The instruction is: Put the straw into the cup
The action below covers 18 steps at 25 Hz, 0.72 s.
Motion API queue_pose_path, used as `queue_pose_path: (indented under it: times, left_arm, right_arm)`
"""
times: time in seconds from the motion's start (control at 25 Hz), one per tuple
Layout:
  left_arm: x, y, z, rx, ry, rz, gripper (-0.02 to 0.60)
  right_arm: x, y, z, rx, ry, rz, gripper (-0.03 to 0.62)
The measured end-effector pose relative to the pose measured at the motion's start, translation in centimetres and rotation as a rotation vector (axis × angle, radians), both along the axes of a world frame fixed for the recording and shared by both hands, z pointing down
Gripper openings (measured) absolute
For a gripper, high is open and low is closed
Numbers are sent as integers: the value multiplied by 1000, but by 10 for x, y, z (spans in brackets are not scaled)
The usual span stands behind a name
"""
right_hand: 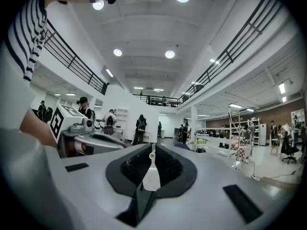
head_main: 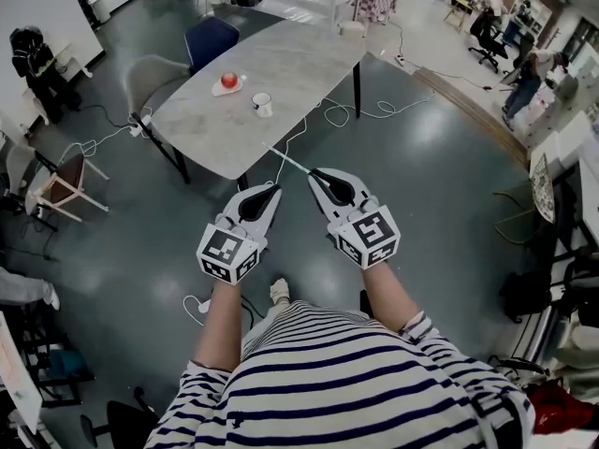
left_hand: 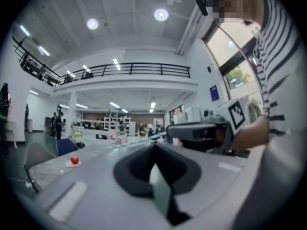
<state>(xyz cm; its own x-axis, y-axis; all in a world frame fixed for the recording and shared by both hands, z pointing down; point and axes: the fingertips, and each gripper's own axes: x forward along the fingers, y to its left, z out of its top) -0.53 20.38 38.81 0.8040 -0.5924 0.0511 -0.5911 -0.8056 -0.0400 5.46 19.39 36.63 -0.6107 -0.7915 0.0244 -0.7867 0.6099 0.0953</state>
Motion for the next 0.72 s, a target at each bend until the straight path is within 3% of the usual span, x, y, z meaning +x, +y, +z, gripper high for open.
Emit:
queue_pose_path:
  times: [0.36,0.72]
  left_arm:
    - [-2,-20,6,-19,-4,22,6]
    - [-16,-75,8,-22,15,37,6]
  right_arm:
    - [-12,-18,5,-14,6,-14,25]
    - [-27,-71,7,-22,17,1,25]
